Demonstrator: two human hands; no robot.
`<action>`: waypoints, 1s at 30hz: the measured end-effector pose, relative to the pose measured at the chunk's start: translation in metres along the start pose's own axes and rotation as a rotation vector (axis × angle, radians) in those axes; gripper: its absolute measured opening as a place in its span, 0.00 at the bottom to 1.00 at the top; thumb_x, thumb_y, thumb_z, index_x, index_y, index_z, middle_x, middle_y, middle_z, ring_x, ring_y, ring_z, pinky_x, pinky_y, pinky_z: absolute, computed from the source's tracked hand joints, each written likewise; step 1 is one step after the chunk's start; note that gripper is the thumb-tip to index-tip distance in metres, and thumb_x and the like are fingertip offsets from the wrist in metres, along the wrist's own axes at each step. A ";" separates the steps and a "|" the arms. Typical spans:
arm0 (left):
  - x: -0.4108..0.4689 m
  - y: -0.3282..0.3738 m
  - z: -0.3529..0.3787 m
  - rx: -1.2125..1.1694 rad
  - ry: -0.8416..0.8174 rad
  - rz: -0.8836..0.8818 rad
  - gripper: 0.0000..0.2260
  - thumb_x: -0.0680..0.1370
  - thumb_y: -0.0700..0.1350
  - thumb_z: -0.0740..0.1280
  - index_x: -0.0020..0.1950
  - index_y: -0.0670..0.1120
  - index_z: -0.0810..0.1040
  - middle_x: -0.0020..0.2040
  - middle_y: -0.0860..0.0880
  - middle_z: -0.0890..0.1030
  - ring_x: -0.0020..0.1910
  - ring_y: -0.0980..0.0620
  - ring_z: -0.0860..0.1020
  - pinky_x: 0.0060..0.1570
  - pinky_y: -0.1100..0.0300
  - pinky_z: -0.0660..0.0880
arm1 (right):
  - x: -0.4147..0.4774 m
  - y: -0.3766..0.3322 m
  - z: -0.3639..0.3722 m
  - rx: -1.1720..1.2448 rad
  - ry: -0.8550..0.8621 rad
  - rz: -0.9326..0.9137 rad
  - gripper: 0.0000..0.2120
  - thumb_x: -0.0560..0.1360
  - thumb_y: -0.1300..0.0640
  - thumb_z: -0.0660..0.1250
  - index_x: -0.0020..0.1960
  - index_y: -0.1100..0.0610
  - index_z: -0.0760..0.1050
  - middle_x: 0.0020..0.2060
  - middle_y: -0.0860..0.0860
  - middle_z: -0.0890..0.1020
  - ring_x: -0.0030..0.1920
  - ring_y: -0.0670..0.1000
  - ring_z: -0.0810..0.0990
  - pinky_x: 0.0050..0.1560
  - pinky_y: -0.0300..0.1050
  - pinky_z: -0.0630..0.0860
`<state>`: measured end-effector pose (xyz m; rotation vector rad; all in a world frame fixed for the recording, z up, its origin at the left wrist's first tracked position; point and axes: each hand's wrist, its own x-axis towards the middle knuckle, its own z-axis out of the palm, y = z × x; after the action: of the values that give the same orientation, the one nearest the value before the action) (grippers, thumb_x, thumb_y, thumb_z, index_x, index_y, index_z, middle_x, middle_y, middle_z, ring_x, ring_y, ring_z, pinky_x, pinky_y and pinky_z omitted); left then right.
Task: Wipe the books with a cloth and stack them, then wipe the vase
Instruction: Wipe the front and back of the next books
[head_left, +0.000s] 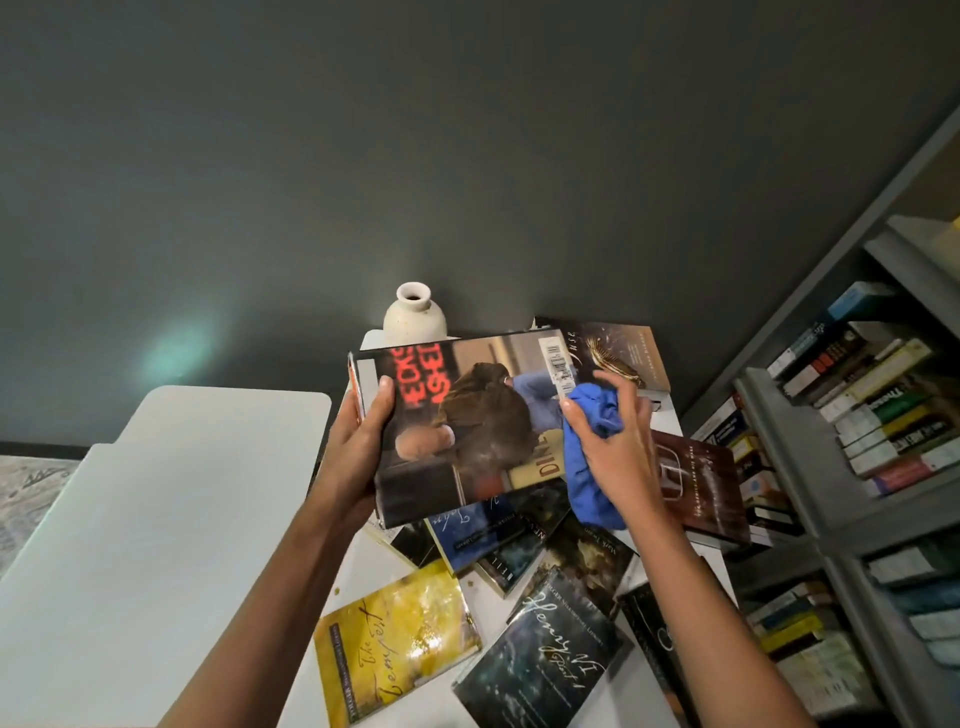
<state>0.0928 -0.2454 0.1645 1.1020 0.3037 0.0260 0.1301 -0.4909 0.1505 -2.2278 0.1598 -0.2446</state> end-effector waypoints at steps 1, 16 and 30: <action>-0.001 -0.003 0.003 -0.011 0.018 0.029 0.18 0.81 0.48 0.61 0.68 0.41 0.71 0.55 0.38 0.82 0.44 0.45 0.84 0.40 0.53 0.81 | -0.002 0.001 0.003 -0.108 0.028 -0.020 0.20 0.74 0.38 0.63 0.61 0.47 0.64 0.54 0.48 0.64 0.44 0.51 0.76 0.36 0.43 0.75; -0.005 -0.016 0.008 -0.166 0.032 -0.052 0.18 0.82 0.46 0.58 0.70 0.41 0.68 0.57 0.39 0.82 0.49 0.42 0.83 0.42 0.50 0.82 | -0.070 -0.042 0.042 -0.235 -0.252 -0.755 0.15 0.74 0.42 0.62 0.56 0.50 0.68 0.52 0.48 0.72 0.34 0.49 0.80 0.29 0.34 0.73; 0.003 -0.023 0.005 -0.066 0.070 -0.041 0.29 0.76 0.65 0.57 0.63 0.43 0.76 0.50 0.42 0.83 0.49 0.46 0.83 0.43 0.56 0.80 | -0.051 -0.099 0.053 -0.250 -0.427 -0.855 0.21 0.67 0.58 0.72 0.58 0.55 0.73 0.52 0.53 0.72 0.38 0.56 0.80 0.33 0.49 0.74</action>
<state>0.0939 -0.2601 0.1455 1.0305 0.3858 0.0377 0.0958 -0.3794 0.1900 -2.4155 -1.0555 -0.1993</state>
